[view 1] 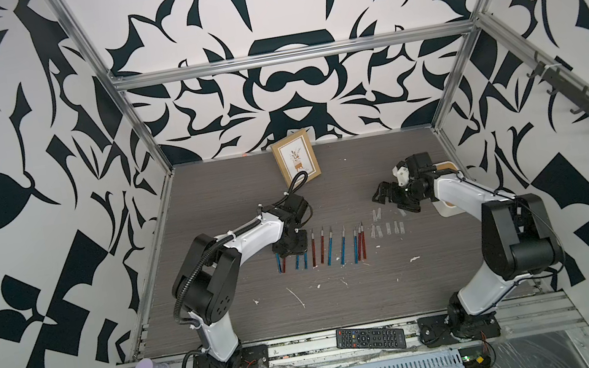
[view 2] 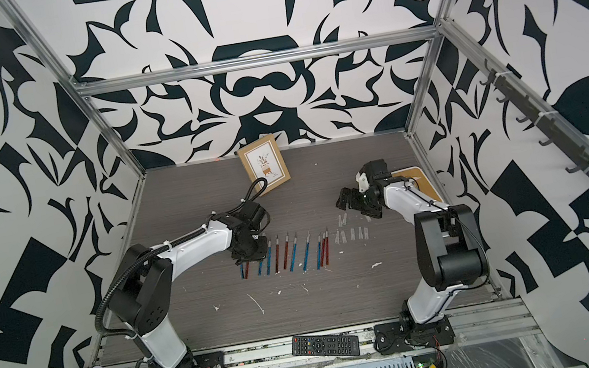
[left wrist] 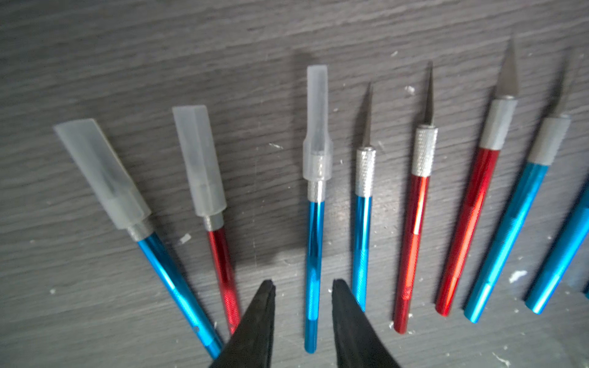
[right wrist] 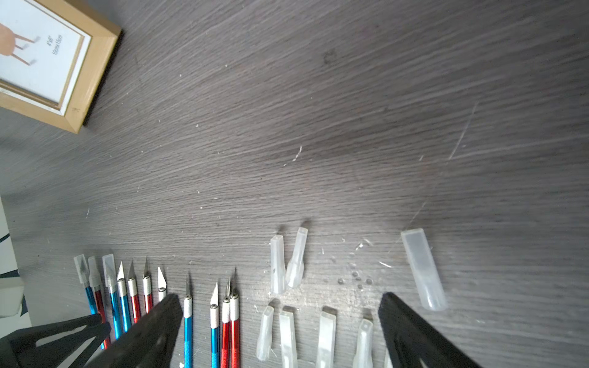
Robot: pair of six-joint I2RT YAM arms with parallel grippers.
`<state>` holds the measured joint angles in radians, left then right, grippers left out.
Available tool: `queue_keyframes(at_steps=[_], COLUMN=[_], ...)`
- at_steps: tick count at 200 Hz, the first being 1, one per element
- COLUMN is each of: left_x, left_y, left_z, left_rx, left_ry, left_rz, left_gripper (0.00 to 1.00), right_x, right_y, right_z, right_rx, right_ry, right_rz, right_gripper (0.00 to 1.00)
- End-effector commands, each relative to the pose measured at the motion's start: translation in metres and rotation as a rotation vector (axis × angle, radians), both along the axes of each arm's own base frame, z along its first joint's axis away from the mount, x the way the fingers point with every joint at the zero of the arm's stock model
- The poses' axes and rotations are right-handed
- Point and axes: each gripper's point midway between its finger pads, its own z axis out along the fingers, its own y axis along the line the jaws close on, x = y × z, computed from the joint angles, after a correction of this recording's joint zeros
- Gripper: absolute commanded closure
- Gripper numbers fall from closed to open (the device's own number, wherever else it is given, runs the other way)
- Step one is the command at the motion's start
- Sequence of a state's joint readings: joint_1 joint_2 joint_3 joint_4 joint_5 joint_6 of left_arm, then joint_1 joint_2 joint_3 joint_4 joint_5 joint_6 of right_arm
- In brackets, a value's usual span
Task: Remove protective caps from carving knives
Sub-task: Pick up the carving knife from the center of the board.
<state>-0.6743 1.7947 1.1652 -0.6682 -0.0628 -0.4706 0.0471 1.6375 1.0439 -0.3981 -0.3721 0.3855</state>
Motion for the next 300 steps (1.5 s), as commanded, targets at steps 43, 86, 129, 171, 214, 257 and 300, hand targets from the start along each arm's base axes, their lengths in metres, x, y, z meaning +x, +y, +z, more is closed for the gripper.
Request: queue_keyframes(at_steps=[43,86,129,171,214,257,300], left_x=[-0.001,-0.004,-0.007,-0.012,-0.011,-0.006,0.002], left_y=[-0.002,-0.002,-0.003,-0.004,-0.003,-0.004,-0.021], left_z=[-0.008,-0.012,-0.016,-0.021,-0.02,-0.003,0.034], left_rx=[0.009,0.021,0.031,0.044,0.05,0.042,-0.111], left_ry=[0.031,0.041,0.053,0.068,0.066,0.029,-0.03], left_rz=[-0.005,-0.01,-0.02,-0.026,-0.024,-0.024,-0.039], left_gripper=[0.71,0.73,0.76,0.8,0.9,0.96,1.0], right_x=[0.001,0.001,0.0,0.0,0.001,0.002,0.004], right_y=[0.001,0.001,0.001,0.001,0.0,0.003,0.006], right_z=[0.006,0.005,0.004,0.004,0.007,0.014,0.021], right_rx=[0.006,0.006,0.007,0.005,0.005,0.016,0.037], right_ry=[-0.027,-0.026,-0.023,-0.024,-0.033,-0.044,-0.058], right_rz=[0.008,0.009,0.009,0.008,0.006,0.01,0.017], right_gripper=[0.01,0.01,0.0,0.01,0.0,0.0,0.01])
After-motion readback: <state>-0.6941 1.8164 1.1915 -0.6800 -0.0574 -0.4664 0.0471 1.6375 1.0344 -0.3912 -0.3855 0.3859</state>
